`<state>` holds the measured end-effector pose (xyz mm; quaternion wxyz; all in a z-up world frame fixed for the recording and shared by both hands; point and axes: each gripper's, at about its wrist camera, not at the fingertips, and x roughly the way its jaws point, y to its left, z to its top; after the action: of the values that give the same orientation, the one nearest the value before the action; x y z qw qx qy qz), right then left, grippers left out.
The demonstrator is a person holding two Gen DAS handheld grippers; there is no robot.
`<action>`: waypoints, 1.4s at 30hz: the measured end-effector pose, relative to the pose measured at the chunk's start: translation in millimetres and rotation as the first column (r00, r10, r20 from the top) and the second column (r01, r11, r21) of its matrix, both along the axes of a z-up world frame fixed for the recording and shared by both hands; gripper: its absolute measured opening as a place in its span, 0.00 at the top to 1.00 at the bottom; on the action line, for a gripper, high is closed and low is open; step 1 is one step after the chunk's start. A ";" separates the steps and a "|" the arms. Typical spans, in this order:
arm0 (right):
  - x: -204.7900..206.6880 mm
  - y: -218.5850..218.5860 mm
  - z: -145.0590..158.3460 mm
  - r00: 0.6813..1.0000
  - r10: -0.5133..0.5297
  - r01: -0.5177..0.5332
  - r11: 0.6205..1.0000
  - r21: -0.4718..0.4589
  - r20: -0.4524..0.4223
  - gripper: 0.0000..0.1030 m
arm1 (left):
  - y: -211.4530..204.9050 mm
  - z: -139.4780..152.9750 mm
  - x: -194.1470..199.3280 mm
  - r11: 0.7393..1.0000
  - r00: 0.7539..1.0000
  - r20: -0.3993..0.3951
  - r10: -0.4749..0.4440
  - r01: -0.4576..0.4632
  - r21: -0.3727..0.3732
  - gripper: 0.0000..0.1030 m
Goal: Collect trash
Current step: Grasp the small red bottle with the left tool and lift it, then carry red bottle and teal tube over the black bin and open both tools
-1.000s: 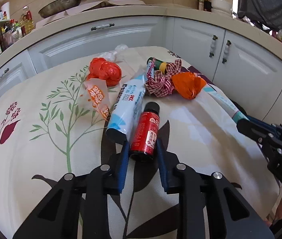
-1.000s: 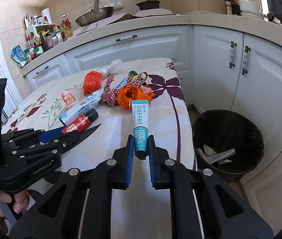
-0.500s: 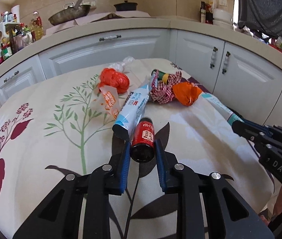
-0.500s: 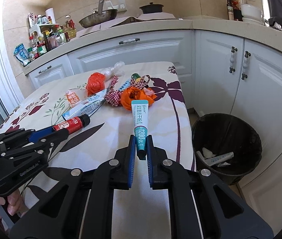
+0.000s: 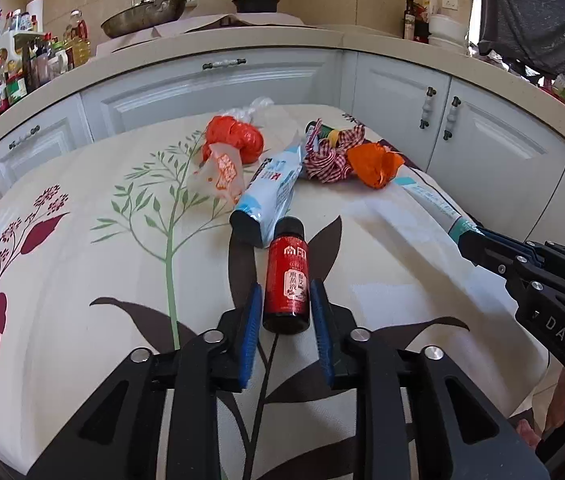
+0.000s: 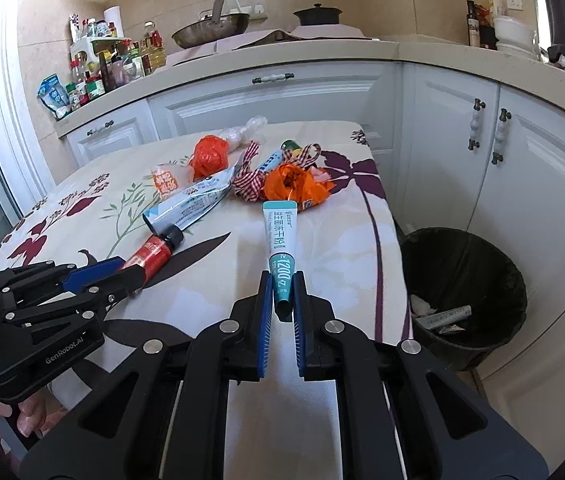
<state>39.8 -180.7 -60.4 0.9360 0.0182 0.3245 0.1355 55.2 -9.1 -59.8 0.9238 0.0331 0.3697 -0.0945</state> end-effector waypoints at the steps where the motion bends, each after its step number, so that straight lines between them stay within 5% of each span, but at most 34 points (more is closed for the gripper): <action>1: 0.4 0.1 0.1 1.000 0.001 -0.001 1.000 0.000 0.000 0.90 | 1.1 0.5 0.4 1.000 1.000 0.000 0.003 -0.003 -0.005 0.64; 8: 1.9 1.6 -0.1 1.000 0.001 -0.001 1.000 0.000 -0.003 0.90 | 3.6 -0.4 11.2 1.000 1.000 -0.002 0.021 -0.021 -0.022 0.60; 10: 3.8 1.7 -0.5 1.000 0.002 -0.002 1.000 0.000 -0.006 0.90 | 2.3 -2.0 12.5 1.000 1.000 -0.004 0.013 -0.014 -0.018 0.76; 17: 7.4 -0.9 -1.9 1.000 -0.003 0.003 1.000 0.007 -0.003 0.90 | -1.1 -0.3 5.3 1.000 1.000 0.031 0.006 -0.006 -0.002 0.76; 27: 4.1 -16.4 17.4 0.998 -0.036 0.035 0.999 0.010 0.060 0.90 | -3.1 42.1 -2.3 0.998 0.989 0.139 0.053 -0.047 -0.041 0.76; 42: 24.2 -111.5 41.8 0.961 -0.234 0.237 0.972 -0.004 0.148 0.90 | -96.9 74.1 27.1 0.994 0.973 0.215 -0.080 0.093 -0.052 0.76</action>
<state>64.0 -292.2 -18.6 0.9668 0.0364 0.2519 0.0208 82.3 -106.0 14.3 0.9536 0.0305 0.2637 -0.1420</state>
